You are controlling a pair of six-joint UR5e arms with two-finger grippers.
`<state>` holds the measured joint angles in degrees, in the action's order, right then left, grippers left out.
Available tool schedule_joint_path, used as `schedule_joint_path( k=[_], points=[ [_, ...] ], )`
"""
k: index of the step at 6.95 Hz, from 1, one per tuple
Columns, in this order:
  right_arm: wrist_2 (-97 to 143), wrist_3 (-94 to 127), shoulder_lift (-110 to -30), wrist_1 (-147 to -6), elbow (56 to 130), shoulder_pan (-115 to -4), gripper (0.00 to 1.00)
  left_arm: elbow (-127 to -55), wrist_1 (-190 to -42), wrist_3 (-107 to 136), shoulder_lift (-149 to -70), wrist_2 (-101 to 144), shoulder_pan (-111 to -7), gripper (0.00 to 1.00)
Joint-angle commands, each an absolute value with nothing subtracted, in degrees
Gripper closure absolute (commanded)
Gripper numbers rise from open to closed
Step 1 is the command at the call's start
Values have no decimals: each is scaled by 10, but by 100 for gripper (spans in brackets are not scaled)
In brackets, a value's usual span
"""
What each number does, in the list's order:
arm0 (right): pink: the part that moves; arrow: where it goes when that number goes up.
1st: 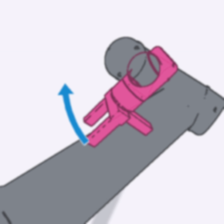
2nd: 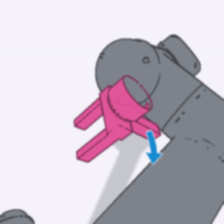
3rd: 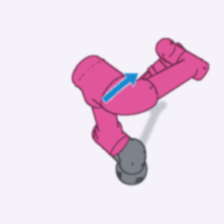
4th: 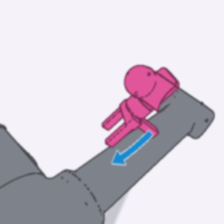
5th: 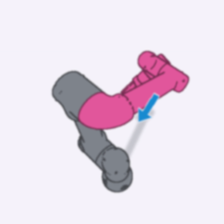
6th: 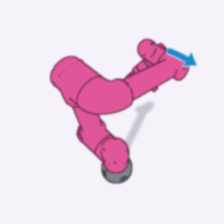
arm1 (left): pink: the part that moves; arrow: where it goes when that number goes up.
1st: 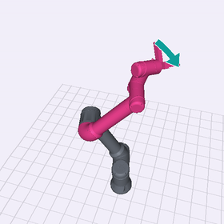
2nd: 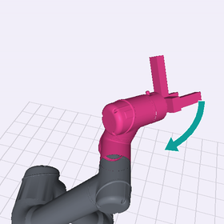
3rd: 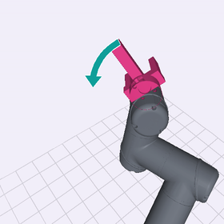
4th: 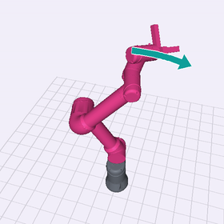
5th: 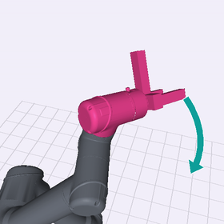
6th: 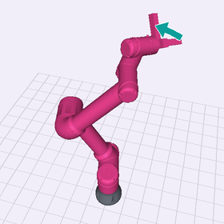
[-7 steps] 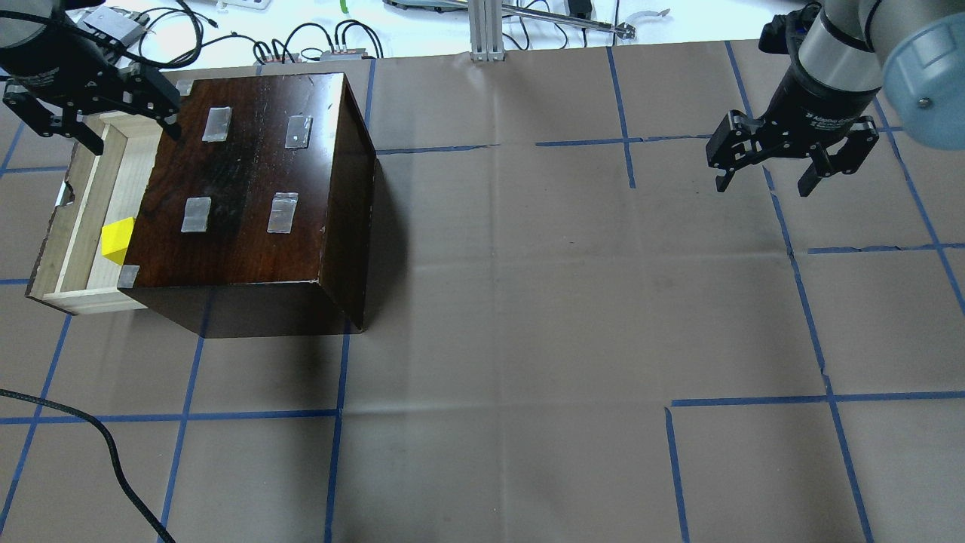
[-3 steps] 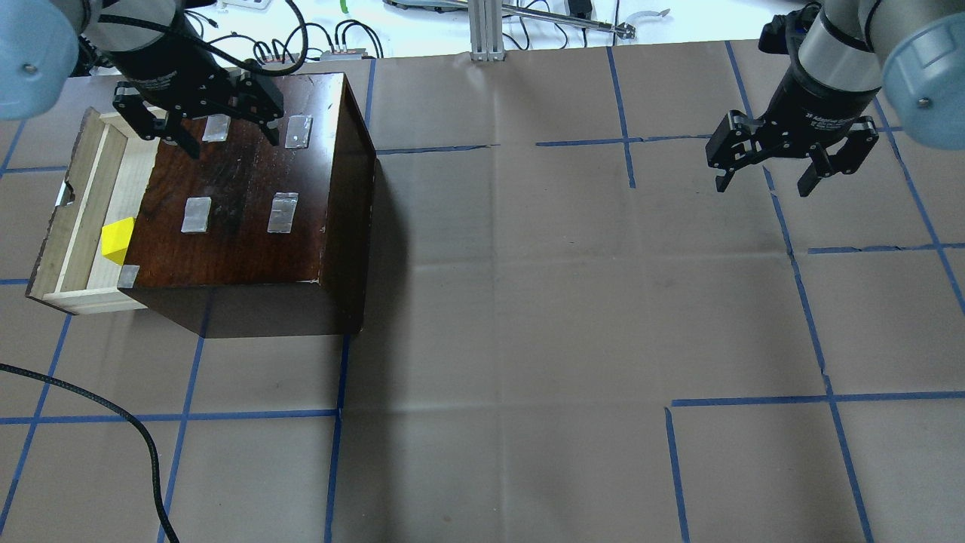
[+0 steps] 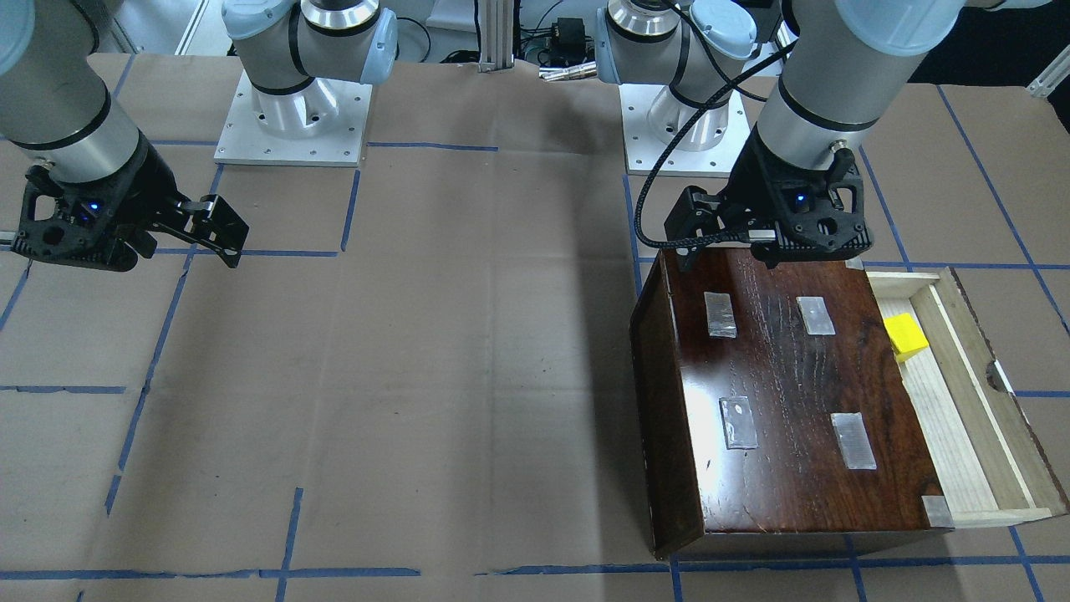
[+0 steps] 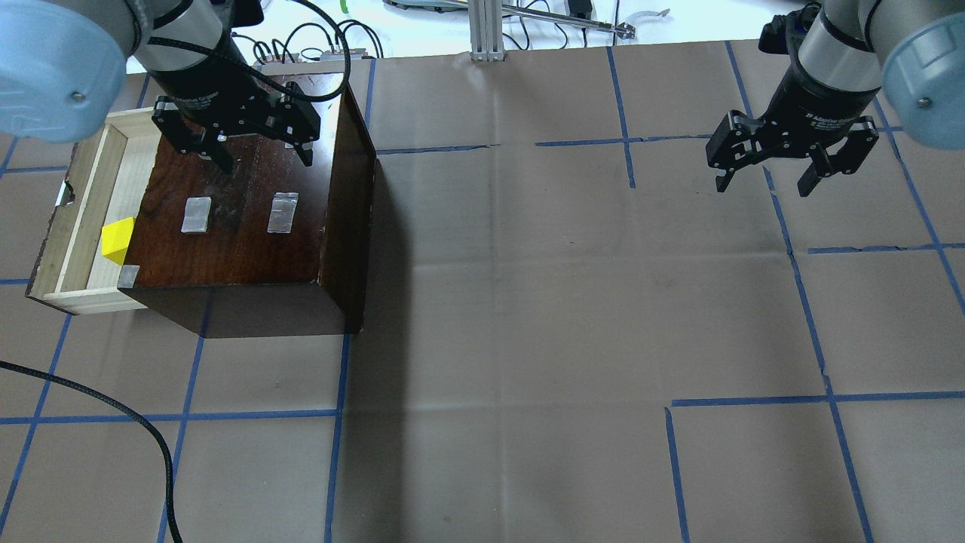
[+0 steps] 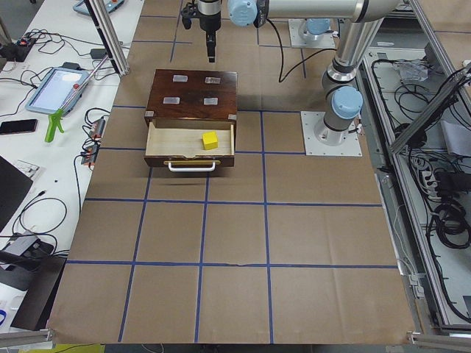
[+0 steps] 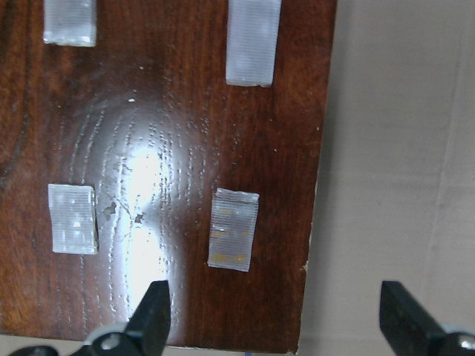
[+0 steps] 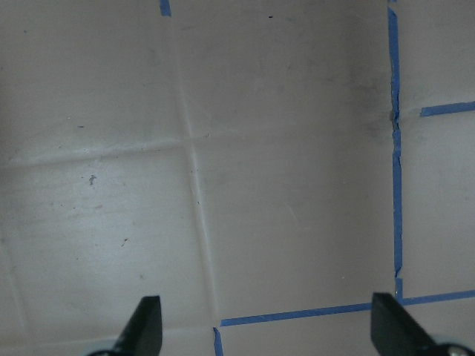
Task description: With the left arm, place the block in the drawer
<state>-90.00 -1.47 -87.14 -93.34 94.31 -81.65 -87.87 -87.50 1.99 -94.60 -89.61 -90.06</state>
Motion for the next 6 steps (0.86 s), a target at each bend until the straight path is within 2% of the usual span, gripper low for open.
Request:
schedule_joint_path(
  k=[1,6],
  points=[
    [-900,-15,-872,-933,943,-817,0,-929,-858,1,-916,-899,-906,2],
    [-900,-15,-871,-933,943,-817,0,-920,-854,-7,-916,-899,-906,2]
  ],
)
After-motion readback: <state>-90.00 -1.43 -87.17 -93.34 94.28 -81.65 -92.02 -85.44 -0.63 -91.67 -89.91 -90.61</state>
